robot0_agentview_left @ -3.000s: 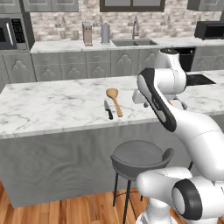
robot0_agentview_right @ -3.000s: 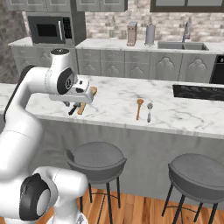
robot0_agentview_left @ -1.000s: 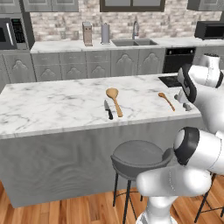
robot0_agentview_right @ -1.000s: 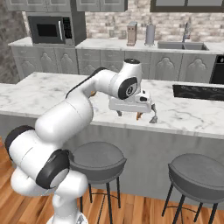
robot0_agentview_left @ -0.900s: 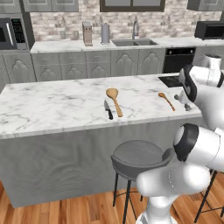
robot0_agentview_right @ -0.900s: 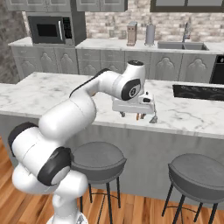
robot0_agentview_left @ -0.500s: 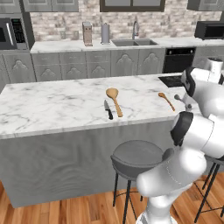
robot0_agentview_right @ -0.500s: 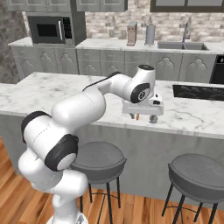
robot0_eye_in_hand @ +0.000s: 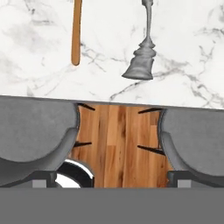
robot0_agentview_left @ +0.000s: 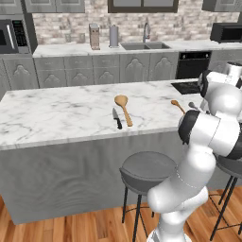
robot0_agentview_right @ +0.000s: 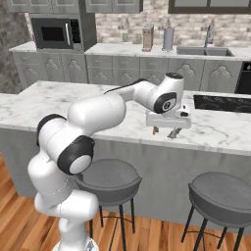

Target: Pick up the metallic utensils from the counter and place them in the open drawer. Make sure not to pick up any wooden utensils.

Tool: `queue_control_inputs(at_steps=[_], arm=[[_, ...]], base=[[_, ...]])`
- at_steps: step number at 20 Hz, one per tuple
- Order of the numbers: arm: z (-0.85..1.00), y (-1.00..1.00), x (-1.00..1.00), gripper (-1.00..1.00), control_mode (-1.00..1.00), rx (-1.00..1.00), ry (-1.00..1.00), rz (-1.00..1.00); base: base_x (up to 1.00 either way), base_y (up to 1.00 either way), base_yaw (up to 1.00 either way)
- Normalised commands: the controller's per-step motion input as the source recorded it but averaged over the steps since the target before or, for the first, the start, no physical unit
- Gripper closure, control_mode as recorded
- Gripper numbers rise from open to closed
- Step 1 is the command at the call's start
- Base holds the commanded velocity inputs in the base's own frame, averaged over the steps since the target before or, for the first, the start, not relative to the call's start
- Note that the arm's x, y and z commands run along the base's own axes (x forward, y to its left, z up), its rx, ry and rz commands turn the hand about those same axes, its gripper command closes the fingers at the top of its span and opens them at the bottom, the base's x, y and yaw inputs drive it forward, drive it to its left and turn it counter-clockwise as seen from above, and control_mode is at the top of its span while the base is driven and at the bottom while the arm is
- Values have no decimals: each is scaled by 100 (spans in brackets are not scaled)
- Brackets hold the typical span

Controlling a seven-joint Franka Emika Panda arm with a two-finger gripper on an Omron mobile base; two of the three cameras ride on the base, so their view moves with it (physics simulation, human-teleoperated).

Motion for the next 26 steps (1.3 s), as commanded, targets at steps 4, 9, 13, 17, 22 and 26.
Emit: queue_control_inputs(at_steps=[4,9,13,17,22,26], arm=[[-2,8,3,-100,-100,0,0,0],[-3,13,1,-100,-100,0,0,0],[-26,8,29,-100,-100,0,-1,0],[-29,0,22,-100,-100,0,0,0],[-15,-11,26,-100,-100,0,0,3],[-13,-16,31,-100,-100,0,0,4]], base=[[0,0,0],[0,0,0],[0,0,0],[0,0,0],[0,0,0],[0,0,0]])
